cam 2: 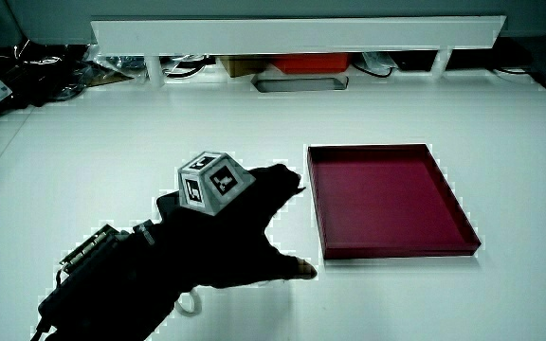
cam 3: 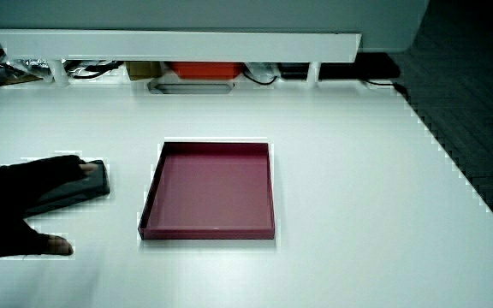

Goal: Pick battery from desk

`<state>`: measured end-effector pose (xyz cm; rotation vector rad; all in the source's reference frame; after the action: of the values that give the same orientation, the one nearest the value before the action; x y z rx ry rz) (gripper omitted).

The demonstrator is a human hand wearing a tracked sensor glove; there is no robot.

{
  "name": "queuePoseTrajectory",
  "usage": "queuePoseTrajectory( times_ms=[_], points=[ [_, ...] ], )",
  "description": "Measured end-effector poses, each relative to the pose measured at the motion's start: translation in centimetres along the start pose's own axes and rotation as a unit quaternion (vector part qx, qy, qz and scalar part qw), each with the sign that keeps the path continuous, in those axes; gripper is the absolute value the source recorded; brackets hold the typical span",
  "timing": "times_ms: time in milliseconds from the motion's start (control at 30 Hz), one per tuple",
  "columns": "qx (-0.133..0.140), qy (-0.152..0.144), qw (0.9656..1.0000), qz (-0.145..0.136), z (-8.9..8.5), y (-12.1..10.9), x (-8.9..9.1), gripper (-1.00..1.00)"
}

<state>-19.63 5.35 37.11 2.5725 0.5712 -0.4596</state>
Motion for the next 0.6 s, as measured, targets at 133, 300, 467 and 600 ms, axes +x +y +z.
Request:
queuePoseTrajectory(
  times_ms=[133, 300, 467, 600],
  points=[
    [0.003, -0.048, 0.9984, 0.031, 0.8, 0.5, -1.6, 0.0],
    [0.004, -0.049, 0.9966, 0.065, 1.0, 1.5, -3.7, 0.0],
    [-0.014, -0.068, 0.9944, 0.081, -1.0, 2.9, -7.8, 0.0],
    [-0.026, -0.07, 0.9904, 0.116, -1.1, 3.7, -8.5, 0.0]
  ],
)
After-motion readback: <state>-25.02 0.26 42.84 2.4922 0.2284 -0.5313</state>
